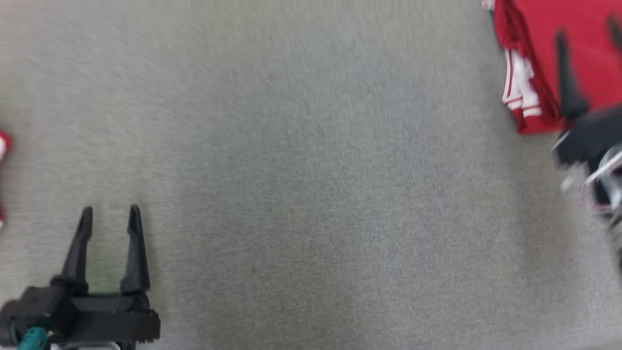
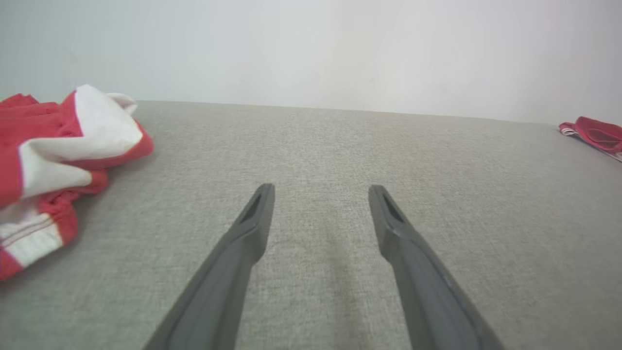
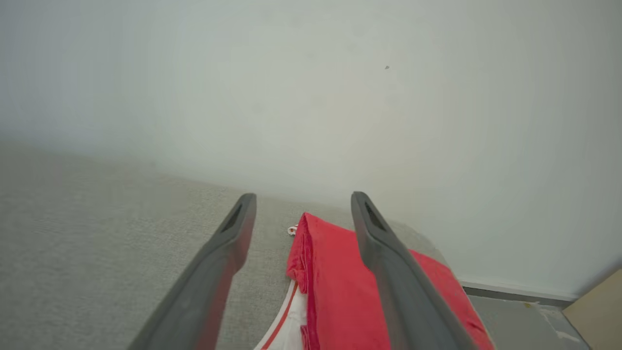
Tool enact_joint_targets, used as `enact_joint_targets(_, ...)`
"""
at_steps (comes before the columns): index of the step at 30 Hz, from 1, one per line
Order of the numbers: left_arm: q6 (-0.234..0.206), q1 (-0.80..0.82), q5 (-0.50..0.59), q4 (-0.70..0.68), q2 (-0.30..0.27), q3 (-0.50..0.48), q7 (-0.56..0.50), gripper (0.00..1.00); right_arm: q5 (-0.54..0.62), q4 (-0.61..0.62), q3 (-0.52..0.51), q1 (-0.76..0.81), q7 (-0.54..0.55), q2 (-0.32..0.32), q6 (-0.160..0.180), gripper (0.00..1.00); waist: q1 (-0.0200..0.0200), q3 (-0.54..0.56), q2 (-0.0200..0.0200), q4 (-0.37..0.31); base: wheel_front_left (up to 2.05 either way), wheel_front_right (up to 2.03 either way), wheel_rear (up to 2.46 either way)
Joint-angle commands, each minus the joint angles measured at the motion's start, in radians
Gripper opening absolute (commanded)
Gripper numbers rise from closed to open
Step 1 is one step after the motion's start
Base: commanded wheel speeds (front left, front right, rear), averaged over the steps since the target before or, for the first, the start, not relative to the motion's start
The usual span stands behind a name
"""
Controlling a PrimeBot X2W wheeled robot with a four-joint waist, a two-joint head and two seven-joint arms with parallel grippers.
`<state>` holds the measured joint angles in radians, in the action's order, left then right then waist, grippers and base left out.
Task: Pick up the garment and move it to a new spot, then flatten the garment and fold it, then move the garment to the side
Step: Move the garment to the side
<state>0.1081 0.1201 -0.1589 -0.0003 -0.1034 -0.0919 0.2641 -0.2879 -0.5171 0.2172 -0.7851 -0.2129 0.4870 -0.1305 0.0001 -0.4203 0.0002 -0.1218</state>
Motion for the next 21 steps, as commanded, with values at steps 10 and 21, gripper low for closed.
enact_joint_targets(10,0.005,-0.076,0.01,0.079,0.024,-0.019,0.0,1.0,0.007,0.143,-0.118,0.358,-0.03,-0.184,0.0,1.0,-0.0001,0.239,-0.0002,0.111,0.0,0.0,0.0)
enact_joint_targets(21,0.011,-0.112,0.023,0.125,0.036,-0.026,0.0,1.0,0.051,0.318,-0.186,0.644,-0.027,-0.322,0.0,1.0,-0.0001,0.341,-0.0002,0.131,0.0,0.0,0.0)
